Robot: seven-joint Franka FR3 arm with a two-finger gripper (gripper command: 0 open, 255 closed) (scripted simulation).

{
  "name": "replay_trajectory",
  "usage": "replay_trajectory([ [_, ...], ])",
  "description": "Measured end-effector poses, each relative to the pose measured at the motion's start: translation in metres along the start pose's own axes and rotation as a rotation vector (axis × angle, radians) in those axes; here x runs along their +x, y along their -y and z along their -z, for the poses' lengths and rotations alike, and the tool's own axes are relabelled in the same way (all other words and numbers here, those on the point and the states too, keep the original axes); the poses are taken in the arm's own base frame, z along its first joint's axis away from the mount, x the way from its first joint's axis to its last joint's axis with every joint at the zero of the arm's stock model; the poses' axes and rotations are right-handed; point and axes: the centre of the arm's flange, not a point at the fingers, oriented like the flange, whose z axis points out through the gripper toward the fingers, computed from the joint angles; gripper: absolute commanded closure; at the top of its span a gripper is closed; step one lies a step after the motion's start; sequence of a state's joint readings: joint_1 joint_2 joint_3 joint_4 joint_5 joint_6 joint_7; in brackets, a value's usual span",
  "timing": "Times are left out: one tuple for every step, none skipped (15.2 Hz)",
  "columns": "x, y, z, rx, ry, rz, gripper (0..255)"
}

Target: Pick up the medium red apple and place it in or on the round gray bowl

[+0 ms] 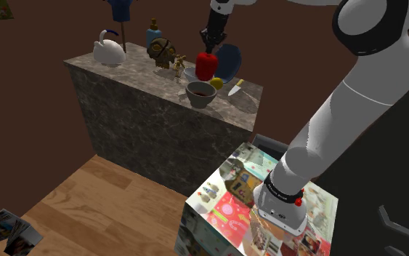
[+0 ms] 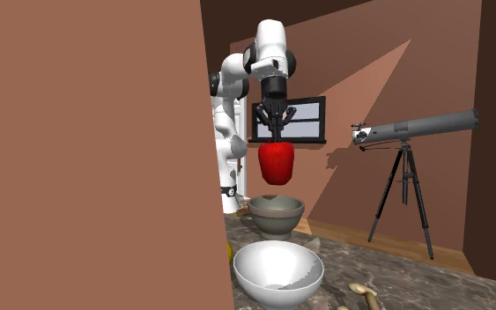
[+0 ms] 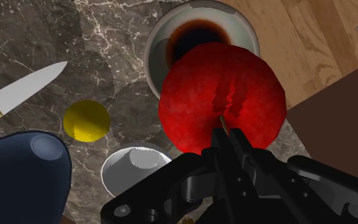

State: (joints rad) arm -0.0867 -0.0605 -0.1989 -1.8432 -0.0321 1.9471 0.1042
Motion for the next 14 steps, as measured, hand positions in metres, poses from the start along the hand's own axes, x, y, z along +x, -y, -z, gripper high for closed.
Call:
replay_trajectory([
  [0.0, 0.0, -0.006, 0.0, 0.0, 0.0, 255],
  [-0.002, 0.0, -0.011, 0.0, 0.0, 0.0, 255],
  [-0.003, 0.0, -0.015, 0.0, 0.0, 0.0, 255],
  [-0.004, 0.001, -0.021, 0.0, 0.0, 0.0, 255],
  [-0.004, 0.0, -0.026, 0.0, 0.0, 0.0, 255],
  [-0.005, 0.0, -0.031, 0.0, 0.0, 0.0, 255],
  [-0.006, 0.0, -0.036, 0.0, 0.0, 0.0, 255],
  [-0.007, 0.001, -0.042, 0.0, 0.0, 0.0, 255],
  [-0.008, 0.0, -0.047, 0.0, 0.0, 0.0, 255],
  [-0.009, 0.0, -0.05, 0.0, 0.0, 0.0, 255],
  [-0.009, 0.0, -0.052, 0.0, 0.0, 0.0, 255],
  [-0.009, 0.0, -0.052, 0.0, 0.0, 0.0, 255],
  [-0.009, 0.0, -0.052, 0.0, 0.0, 0.0, 255],
  [-0.009, 0.0, -0.053, 0.0, 0.0, 0.0, 255],
])
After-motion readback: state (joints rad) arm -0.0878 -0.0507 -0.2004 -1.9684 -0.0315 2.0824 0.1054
